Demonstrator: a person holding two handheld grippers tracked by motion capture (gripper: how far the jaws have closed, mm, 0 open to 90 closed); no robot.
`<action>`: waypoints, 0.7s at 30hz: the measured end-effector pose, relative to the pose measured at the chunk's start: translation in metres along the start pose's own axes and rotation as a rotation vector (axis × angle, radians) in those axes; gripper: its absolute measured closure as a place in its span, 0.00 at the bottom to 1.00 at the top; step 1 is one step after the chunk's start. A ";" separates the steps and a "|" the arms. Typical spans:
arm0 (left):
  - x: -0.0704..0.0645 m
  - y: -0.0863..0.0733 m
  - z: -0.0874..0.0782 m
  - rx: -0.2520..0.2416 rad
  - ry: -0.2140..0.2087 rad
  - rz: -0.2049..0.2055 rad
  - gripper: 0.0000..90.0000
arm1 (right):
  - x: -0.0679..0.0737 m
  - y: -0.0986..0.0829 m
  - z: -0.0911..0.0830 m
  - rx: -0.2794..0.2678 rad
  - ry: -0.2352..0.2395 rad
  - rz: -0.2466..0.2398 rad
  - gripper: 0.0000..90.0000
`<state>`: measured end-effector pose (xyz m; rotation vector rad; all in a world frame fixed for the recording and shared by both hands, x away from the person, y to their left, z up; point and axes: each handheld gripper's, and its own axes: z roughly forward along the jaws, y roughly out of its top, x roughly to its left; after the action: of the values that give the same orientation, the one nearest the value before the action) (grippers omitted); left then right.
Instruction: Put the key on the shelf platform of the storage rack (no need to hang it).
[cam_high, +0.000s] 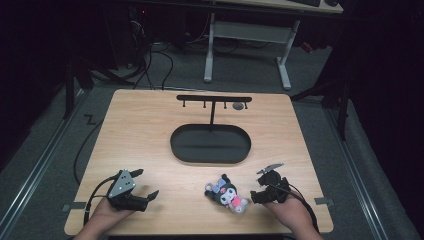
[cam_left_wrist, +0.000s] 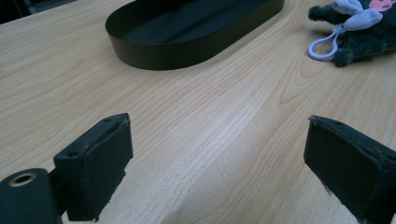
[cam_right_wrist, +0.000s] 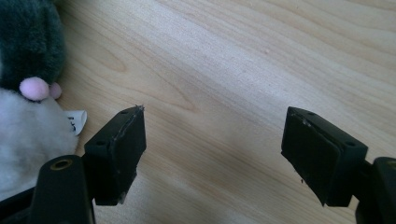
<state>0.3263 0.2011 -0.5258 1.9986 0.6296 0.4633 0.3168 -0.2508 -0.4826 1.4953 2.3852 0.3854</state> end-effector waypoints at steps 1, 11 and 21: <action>0.000 0.000 0.000 -0.001 -0.001 -0.001 0.10 | 0.000 0.002 -0.002 0.008 -0.006 -0.009 0.25; 0.000 0.000 0.000 0.004 0.001 0.002 0.10 | 0.001 0.014 -0.014 0.093 0.007 -0.068 0.25; 0.000 0.000 0.000 0.005 0.001 0.003 0.10 | 0.001 0.020 -0.015 0.163 0.017 -0.088 0.26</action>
<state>0.3263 0.2008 -0.5260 2.0048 0.6296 0.4648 0.3269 -0.2423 -0.4613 1.4514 2.5390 0.1875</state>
